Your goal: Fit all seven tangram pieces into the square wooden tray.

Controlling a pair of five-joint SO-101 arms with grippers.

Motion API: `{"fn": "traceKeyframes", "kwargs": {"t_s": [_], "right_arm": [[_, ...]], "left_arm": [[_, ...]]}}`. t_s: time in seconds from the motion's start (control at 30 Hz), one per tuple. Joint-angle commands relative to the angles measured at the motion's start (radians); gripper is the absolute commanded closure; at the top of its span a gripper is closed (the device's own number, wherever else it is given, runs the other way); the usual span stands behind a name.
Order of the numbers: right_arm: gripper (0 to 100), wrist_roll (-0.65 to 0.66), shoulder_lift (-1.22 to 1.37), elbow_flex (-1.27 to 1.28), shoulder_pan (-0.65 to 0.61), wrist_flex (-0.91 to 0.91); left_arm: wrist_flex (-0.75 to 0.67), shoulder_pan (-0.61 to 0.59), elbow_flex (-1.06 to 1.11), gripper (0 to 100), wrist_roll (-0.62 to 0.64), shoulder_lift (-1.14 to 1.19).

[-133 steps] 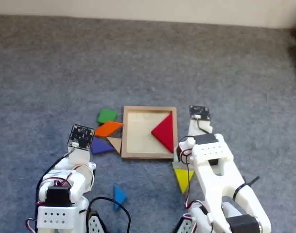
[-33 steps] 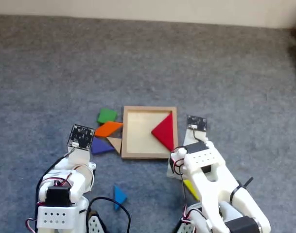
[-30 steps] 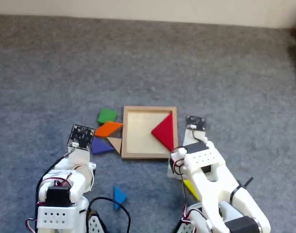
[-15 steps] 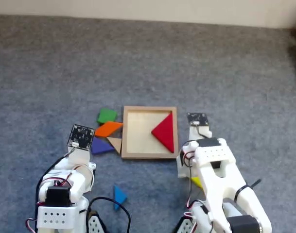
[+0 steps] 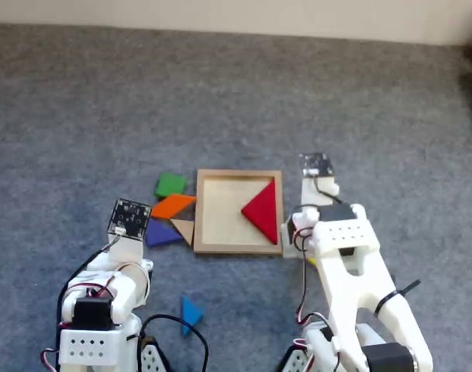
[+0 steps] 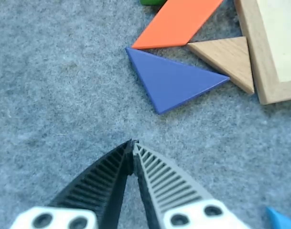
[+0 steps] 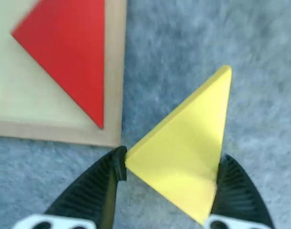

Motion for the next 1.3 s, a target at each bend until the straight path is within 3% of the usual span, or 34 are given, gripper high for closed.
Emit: {"fn": "traceKeyframes", "kwargs": {"t_s": [0.0, 0.13, 1.0, 1.27], "right_arm": [[80.0, 0.012, -0.012, -0.116, -0.035, -0.001], [80.0, 0.028, -0.012, -0.142, -0.096, -0.005], [80.0, 0.526, -0.008, -0.157, -0.354, -0.249], [80.0, 0.611, 0.199, -0.323, -0.384, -0.245]], "left_arm": [[0.003, 0.012, 0.022, 99, -0.008, -0.019], [0.003, 0.012, 0.022, 99, -0.008, -0.019], [0.003, 0.012, 0.022, 99, -0.008, -0.019], [0.003, 0.012, 0.022, 99, -0.008, -0.019]]}}
